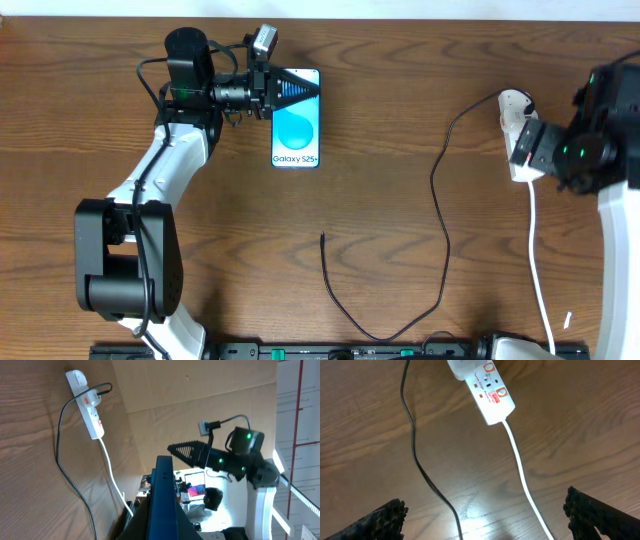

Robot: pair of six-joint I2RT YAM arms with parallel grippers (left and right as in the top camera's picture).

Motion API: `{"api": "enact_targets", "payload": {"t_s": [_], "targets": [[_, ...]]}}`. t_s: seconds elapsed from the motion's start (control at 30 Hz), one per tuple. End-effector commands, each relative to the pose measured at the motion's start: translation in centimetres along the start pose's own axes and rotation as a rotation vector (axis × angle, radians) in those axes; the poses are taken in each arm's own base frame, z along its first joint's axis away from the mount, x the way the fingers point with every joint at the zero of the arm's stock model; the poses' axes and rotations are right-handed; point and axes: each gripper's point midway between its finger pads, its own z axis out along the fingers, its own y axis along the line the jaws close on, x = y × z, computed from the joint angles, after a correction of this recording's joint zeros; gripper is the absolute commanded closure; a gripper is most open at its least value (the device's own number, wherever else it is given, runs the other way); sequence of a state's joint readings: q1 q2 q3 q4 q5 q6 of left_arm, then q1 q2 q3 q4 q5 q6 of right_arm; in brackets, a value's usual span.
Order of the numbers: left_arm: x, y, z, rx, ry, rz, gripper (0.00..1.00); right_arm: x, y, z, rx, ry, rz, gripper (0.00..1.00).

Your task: Plug charger to phone and switch on socket

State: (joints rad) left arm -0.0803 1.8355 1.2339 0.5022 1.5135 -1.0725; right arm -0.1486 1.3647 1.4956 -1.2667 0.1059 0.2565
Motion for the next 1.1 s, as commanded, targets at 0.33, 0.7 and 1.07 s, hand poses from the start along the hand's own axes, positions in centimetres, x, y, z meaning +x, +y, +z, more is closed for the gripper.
{"api": "enact_targets", "payload": {"t_s": [0.33,0.7,1.07], "targets": [[0.3,-1.3,-0.1,0.012,0.017,0.043,0.92,3.6,-0.7,2.4,0.029,0.085,0.005,0.01],[0.3,-1.3,-0.1,0.013,0.019,0.043,0.93,3.6,-0.7,2.4,0.029,0.084,0.005,0.01],[0.3,-1.3,-0.1,0.013,0.019,0.043,0.93,3.6,-0.7,2.4,0.029,0.083,0.005,0.01]]}}
